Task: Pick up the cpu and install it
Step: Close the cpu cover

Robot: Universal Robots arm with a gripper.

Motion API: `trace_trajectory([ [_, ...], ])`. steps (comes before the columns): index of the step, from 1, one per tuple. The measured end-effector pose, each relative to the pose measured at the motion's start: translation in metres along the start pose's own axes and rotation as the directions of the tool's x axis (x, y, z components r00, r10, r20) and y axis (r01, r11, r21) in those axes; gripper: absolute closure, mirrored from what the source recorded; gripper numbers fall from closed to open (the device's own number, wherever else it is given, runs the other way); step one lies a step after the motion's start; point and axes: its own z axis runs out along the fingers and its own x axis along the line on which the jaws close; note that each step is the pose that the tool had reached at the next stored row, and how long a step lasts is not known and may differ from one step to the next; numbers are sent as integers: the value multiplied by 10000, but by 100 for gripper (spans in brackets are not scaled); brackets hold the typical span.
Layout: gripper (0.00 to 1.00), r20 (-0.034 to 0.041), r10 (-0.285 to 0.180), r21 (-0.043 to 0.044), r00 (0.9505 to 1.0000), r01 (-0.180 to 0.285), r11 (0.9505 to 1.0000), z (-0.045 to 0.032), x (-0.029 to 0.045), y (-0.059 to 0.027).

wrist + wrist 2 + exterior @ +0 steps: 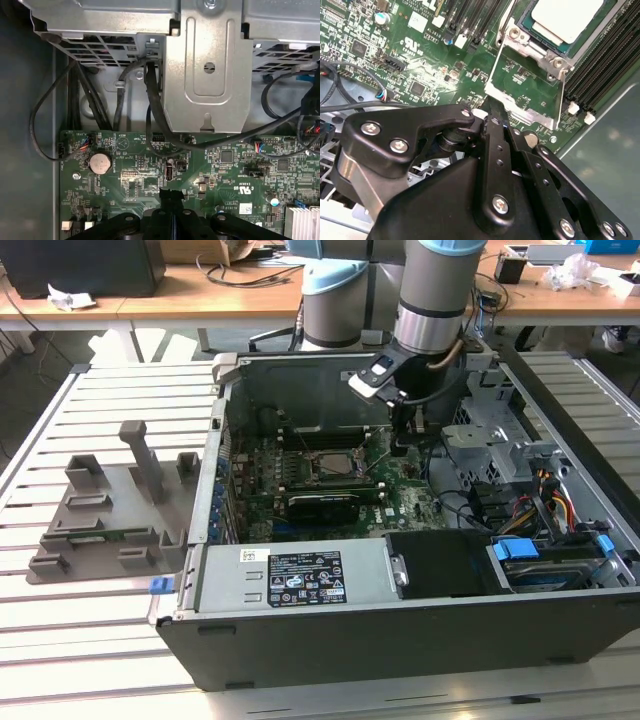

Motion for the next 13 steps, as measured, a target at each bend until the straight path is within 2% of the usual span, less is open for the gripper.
trace_trajectory([
  [13, 89, 0, 0, -1, 10000, 0, 10000, 8, 3, -176],
])
